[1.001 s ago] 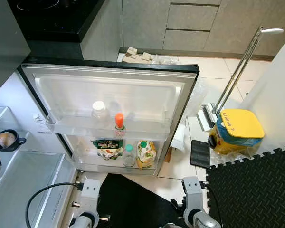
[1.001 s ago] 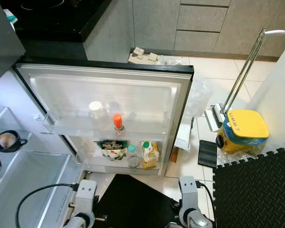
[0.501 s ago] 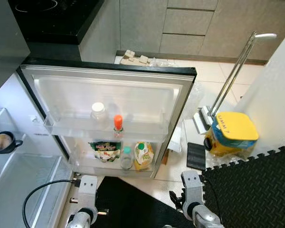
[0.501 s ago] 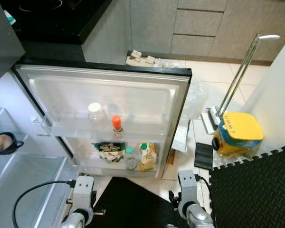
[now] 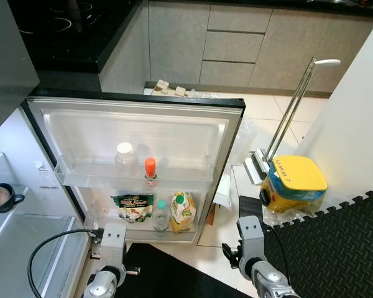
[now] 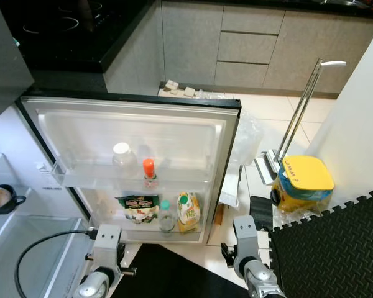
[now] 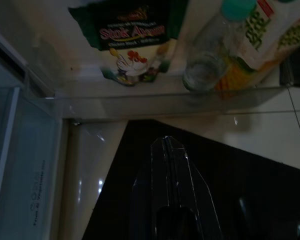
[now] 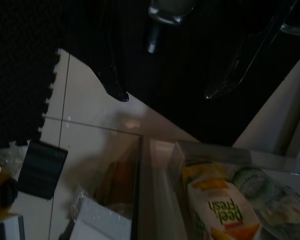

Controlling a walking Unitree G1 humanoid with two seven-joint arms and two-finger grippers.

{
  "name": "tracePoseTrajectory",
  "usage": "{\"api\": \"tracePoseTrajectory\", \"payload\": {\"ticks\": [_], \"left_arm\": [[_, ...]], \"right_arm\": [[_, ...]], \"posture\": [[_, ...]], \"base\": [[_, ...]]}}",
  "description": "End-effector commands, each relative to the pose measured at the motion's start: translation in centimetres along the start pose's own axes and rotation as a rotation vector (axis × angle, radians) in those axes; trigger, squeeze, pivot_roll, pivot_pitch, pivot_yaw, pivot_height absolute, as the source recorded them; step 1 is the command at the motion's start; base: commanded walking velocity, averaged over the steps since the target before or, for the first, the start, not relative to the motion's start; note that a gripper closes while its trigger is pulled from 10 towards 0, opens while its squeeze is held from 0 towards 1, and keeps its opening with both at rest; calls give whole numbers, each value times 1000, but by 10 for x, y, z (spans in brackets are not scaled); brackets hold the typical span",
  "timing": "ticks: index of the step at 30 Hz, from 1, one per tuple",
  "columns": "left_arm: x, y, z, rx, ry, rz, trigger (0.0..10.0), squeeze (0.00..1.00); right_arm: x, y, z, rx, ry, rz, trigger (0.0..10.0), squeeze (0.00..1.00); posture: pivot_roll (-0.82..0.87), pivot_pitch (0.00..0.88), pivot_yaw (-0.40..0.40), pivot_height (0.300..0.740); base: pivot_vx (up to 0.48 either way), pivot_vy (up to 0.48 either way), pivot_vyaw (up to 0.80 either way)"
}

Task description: Restocking fridge

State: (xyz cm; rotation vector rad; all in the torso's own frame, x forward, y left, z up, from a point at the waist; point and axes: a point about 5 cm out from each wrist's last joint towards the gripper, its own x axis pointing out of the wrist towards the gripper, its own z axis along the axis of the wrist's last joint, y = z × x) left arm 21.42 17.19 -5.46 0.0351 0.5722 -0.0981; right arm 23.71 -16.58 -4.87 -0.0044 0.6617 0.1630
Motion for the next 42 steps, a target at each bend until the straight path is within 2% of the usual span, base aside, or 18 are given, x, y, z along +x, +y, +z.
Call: {"api": "tracePoseTrajectory", "payload": {"ticks": [1, 7, 28, 42], "left_arm": [[-3, -2, -9, -2, 42, -14, 10000, 0], [-5, -4, -13, 6, 59, -31, 10000, 0], [-6, -3, -15, 8, 66, -37, 10000, 0], [-6, -2, -16, 21, 84, -32, 10000, 0]], "right_arm": [[-3, -2, -10, 2, 42, -13, 10000, 0], [-6, -4, -17, 24, 59, -35, 10000, 0], [-7, -3, -20, 28, 66, -35, 10000, 0], [-7, -2, -20, 40, 58, -35, 10000, 0]], "posture": [[-118, 3, -25, 740], [-129, 3, -8, 740], [-121, 19, -9, 740], [-125, 31, -1, 740]], "base": [[0, 0, 0], [-288, 0, 0], [-405, 0, 0], [0, 0, 0]]}}
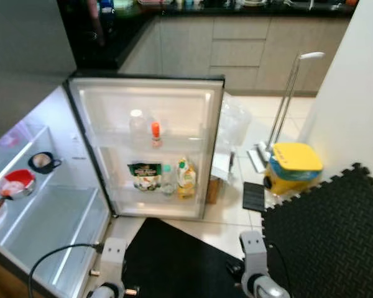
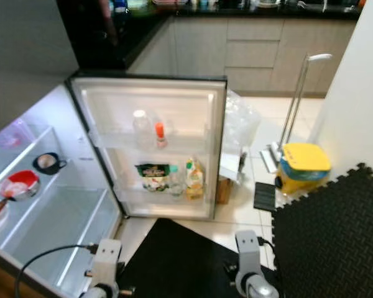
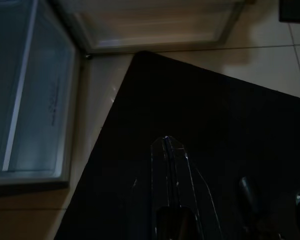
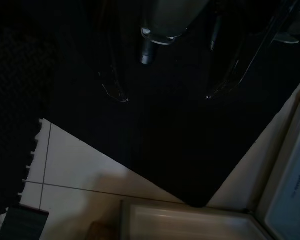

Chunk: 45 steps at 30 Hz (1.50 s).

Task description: Restocking fridge

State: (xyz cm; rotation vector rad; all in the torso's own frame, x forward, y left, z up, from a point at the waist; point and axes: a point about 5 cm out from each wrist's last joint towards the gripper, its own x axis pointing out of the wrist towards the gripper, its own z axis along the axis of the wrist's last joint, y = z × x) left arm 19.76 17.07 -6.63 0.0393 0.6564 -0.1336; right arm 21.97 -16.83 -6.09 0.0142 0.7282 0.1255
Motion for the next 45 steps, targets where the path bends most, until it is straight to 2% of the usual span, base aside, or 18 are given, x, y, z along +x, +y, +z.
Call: {"api": "tracePoseTrajectory", "payload": {"ticks": [1, 7, 15, 23, 45], "left_arm": [[2, 1, 3, 11, 0, 3, 10000, 0], [4, -1, 9, -8, -37, 6, 10000, 0], [2, -3, 5, 7, -25, 3, 10000, 0], [0, -8, -1, 10, -14, -11, 10000, 0], [1, -12, 2, 19, -26, -24, 10000, 0]], "right_arm": [[0, -2, 1, 6, -6, -8, 10000, 0], [0, -2, 3, 3, -8, -5, 10000, 0], [1, -1, 6, 6, -21, 1, 10000, 0], [-4, -5, -5, 18, -9, -12, 10000, 0], [-5, -8, -6, 26, -16, -15, 10000, 0]], "posture": [[-125, 31, -1, 740], [-117, 35, -12, 740], [-128, 46, -7, 740], [-136, 63, -3, 740], [-142, 73, -6, 740]], "base": [[0, 0, 0], [0, 0, 0], [0, 0, 0], [0, 0, 0], [0, 0, -795]]}}
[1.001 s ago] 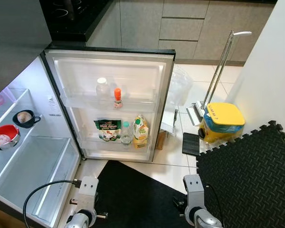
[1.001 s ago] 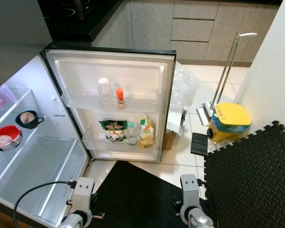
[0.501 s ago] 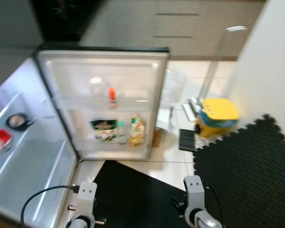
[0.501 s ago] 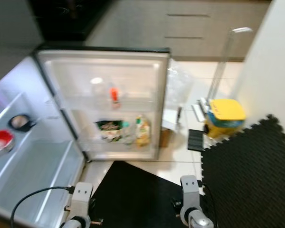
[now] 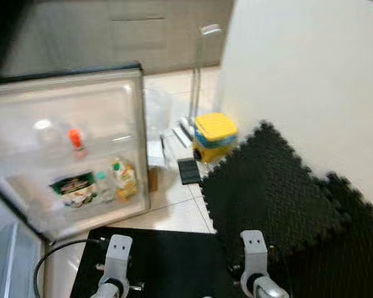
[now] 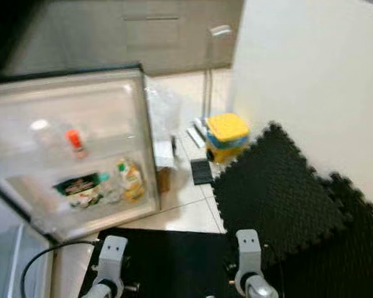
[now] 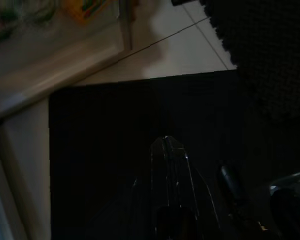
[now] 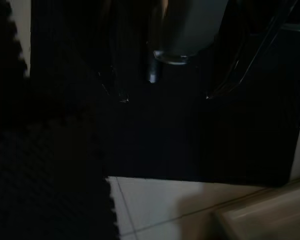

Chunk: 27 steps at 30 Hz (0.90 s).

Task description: Restocking fridge

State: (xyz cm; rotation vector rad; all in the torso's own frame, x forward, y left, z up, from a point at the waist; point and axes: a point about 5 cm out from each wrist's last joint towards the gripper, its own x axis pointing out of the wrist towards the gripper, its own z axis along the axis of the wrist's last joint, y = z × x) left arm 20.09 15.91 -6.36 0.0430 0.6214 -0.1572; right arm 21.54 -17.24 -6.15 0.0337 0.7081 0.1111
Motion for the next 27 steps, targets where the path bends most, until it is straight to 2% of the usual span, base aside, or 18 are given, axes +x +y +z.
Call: {"api": "tracePoseTrajectory", "payload": {"ticks": [1, 5, 12, 14, 27], "left_arm": [[-1, -1, -3, 6, 9, -5, 10000, 0], [-2, -2, -4, 5, 7, -5, 10000, 0], [-3, 1, -5, 6, 9, 0, 10000, 0], [-3, 1, -5, 6, 9, 1, 10000, 0], [-3, 0, -6, 8, 8, -2, 10000, 0]], "right_arm": [[-2, -4, -2, 4, 6, -8, 10000, 0], [-2, -4, -2, 7, 2, -6, 10000, 0], [0, 2, 2, -71, -13, 38, 10000, 0], [0, 2, 1, -65, -13, 42, 10000, 0], [-1, 3, 0, -78, -10, 44, 10000, 0]], "posture": [[-142, 73, -6, 740], [-141, 72, -7, 740], [-138, 68, -6, 740], [-138, 68, -6, 740], [-134, 64, -6, 740]], "base": [[0, 0, -800], [0, 0, -800], [0, 0, 0], [0, 0, 0], [0, 0, 800]]}}
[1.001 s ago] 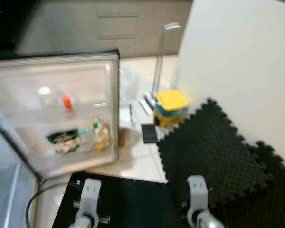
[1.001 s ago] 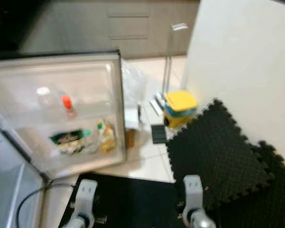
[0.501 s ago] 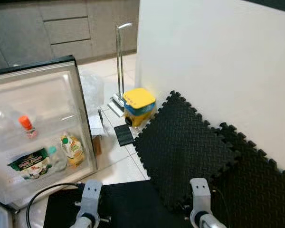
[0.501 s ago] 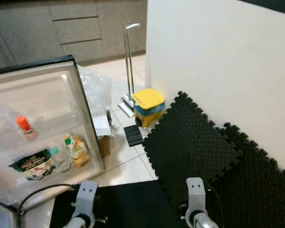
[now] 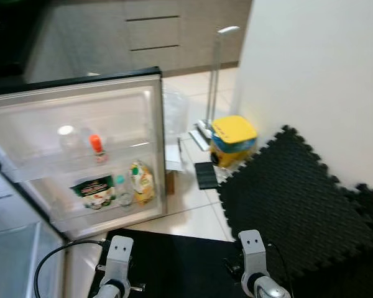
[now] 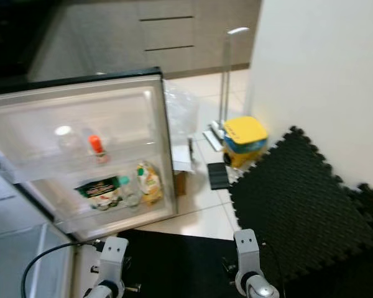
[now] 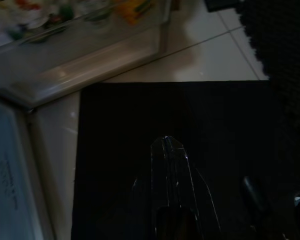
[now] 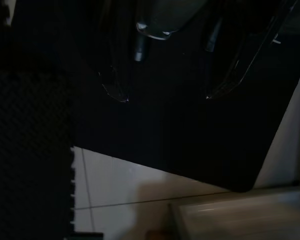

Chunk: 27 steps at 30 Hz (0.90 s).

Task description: Restocking fridge

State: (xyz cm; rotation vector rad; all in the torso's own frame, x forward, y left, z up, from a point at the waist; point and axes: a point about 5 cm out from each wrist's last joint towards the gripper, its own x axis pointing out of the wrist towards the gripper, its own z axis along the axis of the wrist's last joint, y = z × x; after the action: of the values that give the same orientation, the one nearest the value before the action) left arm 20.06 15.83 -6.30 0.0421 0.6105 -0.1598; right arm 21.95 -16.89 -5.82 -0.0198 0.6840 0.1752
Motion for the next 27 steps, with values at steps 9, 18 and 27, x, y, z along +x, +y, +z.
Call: {"api": "tracePoseTrajectory", "payload": {"ticks": [9, 18, 27], "left_arm": [[-3, 1, -6, 7, 17, 1, 10000, 0], [-3, 2, -5, -2, 7, 7, 10000, 0], [-2, 1, -3, -6, 5, 6, 10000, 0]], "right_arm": [[-2, 2, -6, -2, 11, 7, 10000, 0], [-2, 2, -6, -2, 11, 6, 10000, 0], [-2, 0, -4, -5, 9, 5, 10000, 0]], "posture": [[-131, 71, -4, 740], [-133, 73, -3, 740], [-134, 74, -8, 740]], "base": [[0, 0, 800], [0, 0, 800], [0, 0, 800]]}}
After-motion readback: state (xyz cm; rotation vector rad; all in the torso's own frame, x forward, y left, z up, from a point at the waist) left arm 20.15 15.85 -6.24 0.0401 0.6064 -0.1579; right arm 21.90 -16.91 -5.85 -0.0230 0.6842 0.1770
